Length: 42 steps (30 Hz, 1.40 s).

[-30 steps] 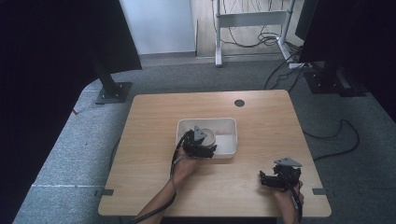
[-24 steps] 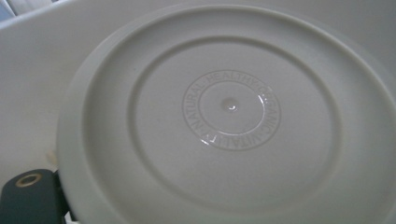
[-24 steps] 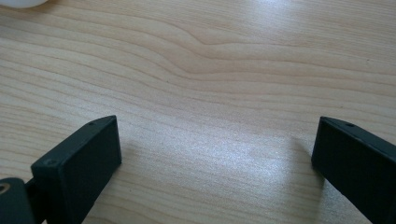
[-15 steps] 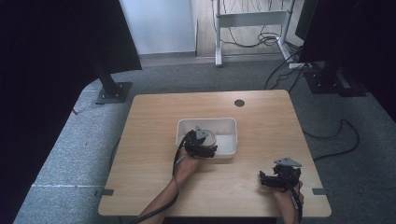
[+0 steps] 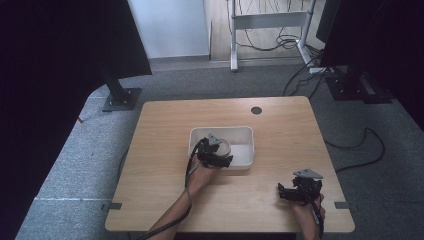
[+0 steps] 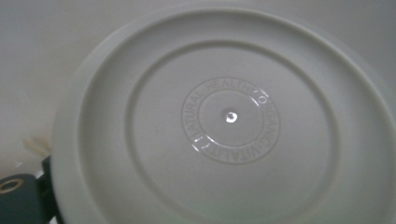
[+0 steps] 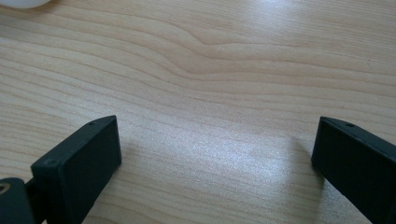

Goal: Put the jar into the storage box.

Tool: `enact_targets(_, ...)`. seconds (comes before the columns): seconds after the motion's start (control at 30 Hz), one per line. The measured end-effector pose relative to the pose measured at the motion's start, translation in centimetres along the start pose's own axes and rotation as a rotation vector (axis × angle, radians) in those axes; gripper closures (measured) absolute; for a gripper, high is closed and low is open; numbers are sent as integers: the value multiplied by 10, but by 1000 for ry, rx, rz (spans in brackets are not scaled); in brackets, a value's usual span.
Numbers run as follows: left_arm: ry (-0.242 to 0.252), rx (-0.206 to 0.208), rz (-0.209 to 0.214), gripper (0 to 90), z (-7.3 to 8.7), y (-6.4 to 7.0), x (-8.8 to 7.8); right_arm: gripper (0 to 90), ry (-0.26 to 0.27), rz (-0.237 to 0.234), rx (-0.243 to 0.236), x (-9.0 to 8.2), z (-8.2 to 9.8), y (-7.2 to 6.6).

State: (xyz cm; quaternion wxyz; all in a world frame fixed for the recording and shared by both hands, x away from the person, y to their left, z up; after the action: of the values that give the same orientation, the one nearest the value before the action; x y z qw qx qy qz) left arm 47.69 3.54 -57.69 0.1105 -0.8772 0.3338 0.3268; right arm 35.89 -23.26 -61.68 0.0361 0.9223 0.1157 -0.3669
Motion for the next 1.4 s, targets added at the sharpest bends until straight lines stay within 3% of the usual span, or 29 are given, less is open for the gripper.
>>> enact_targets(0.3, 20, 13, -10, 25, -6, 2, -9, 10, 0, -1, 0, 0, 0, 0)
enact_targets(0.63, 46, 3, 9, 22, -6, 3, -21, 10, -1, -1, -1, 0, 0, 0)
enact_targets(1.4, 85, 33, 24, 26, -6, 5, -50, 10, -1, -1, -1, 0, 0, 0)
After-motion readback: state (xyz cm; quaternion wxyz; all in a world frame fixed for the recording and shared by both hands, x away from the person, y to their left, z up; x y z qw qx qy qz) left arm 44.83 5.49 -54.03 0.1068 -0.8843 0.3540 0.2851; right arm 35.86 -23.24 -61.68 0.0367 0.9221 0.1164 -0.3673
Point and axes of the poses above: each handheld gripper's, and its own axes: x roughly forward along the jaws, z roughly out of its underside, y roughly to its right, the point moved 8 cm from there along x, roughly forward along the jaws, and after that the axes turned 1 degree about y, right-handed, at the moved point
